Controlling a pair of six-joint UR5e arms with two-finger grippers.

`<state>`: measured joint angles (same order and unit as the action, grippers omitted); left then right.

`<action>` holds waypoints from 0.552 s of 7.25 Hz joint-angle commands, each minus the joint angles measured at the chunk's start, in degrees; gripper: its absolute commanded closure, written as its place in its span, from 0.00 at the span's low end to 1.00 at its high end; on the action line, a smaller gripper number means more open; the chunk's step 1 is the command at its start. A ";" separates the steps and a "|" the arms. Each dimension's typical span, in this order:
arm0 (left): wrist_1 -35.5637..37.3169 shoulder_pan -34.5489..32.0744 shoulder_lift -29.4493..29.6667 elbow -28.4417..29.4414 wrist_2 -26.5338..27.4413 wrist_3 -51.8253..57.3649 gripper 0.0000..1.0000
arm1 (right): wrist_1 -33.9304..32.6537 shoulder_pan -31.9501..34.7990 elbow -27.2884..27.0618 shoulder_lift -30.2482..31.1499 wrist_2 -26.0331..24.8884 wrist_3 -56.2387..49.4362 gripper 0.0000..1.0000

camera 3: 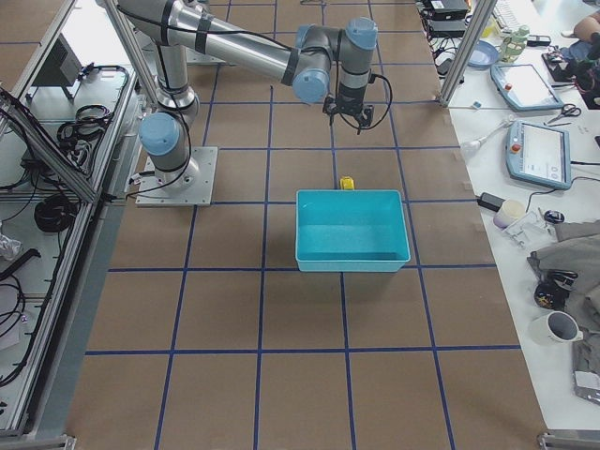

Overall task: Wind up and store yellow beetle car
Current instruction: 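Lower the right gripper onto the car while the left gripper lifts away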

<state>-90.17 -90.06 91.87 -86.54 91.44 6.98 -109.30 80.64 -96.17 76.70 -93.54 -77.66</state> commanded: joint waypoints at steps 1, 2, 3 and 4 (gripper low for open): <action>-0.53 -0.03 -0.90 -0.81 2.33 -0.57 0.00 | -3.09 -2.84 -0.07 -5.30 -0.68 -7.20 0.00; -0.62 0.41 -1.33 -1.08 2.60 -0.48 0.00 | -7.03 -4.08 -0.07 -8.20 -0.85 -12.64 0.00; -0.45 1.28 -1.69 -1.00 2.26 -0.31 0.00 | -9.15 -4.61 -0.07 -10.15 -0.86 -13.48 0.00; -0.27 1.38 -1.86 -0.99 2.08 -0.39 0.00 | -10.57 -4.62 -0.07 -11.47 -0.86 -13.57 0.00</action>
<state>-90.61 -89.07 90.31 -87.50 93.66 6.60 -117.54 76.44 -96.24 67.37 -94.37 -90.02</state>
